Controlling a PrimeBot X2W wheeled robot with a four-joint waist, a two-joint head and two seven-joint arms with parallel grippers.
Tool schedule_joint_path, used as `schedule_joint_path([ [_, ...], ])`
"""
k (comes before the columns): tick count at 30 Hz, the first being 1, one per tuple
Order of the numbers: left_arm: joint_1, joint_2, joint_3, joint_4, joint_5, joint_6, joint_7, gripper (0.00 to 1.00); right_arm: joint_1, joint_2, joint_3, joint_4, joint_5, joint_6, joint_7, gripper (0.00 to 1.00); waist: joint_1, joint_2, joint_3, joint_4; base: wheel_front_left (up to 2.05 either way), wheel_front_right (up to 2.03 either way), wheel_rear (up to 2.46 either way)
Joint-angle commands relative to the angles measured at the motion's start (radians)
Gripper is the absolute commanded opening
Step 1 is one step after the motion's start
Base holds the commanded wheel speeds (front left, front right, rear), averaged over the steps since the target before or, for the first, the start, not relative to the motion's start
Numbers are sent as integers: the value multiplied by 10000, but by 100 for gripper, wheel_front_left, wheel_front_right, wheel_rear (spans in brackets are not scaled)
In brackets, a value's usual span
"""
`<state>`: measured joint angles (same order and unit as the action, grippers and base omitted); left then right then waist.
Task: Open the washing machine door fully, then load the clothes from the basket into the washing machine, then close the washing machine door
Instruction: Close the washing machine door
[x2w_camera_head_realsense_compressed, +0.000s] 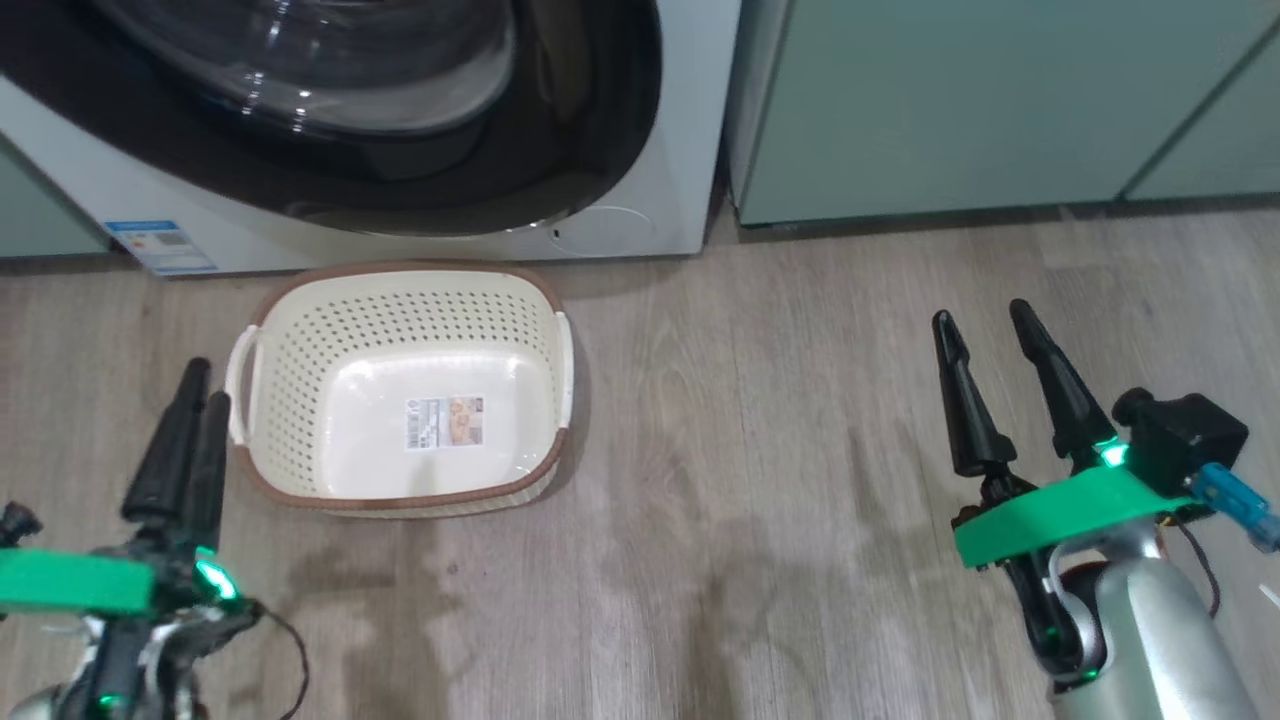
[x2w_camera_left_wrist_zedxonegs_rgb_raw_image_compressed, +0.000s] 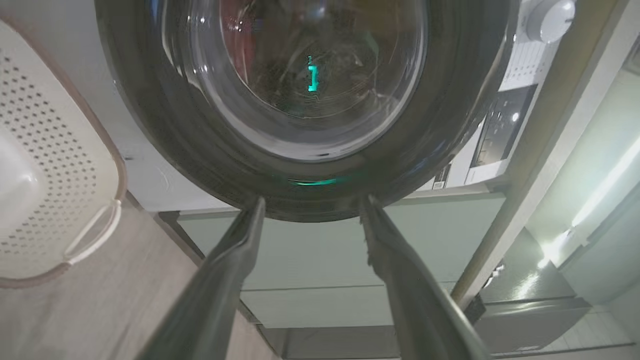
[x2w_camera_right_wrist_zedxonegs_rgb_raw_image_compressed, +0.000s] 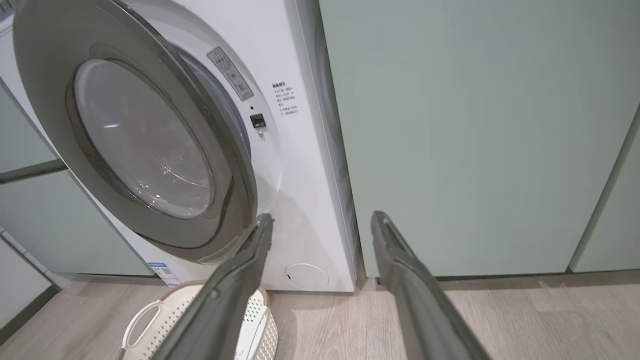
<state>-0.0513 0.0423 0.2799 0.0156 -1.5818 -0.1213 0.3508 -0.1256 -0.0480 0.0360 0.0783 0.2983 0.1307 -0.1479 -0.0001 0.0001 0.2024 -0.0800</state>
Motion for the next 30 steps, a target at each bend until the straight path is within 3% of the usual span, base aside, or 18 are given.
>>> schedule_joint_path([
  [1,-124,92,-117,-727,912,-92,-608,100,-51,-22,108,-438,-108,0,79,100,1,-1,-189,195,0,0,0],
  [8,-282,348,-1369,-1789,5175,-73,-2960,100,-111,-22,-193,-710,-533,0,280,100,1,-1,-407,308,0,0,0],
  [13,-381,1018,-2115,-2261,8923,606,-4145,100,-40,-22,-308,-933,-734,0,439,100,1,-1,-530,299,0,0,0],
  [22,16,1345,-2897,-1834,11997,1669,-5188,100,414,-22,-564,-1174,-852,0,622,100,1,-1,-763,280,0,0,0],
  [30,419,1465,-3240,-734,12986,1920,-5793,100,904,-22,-614,-1200,-879,0,731,100,1,-1,-1113,302,0,0,0],
])
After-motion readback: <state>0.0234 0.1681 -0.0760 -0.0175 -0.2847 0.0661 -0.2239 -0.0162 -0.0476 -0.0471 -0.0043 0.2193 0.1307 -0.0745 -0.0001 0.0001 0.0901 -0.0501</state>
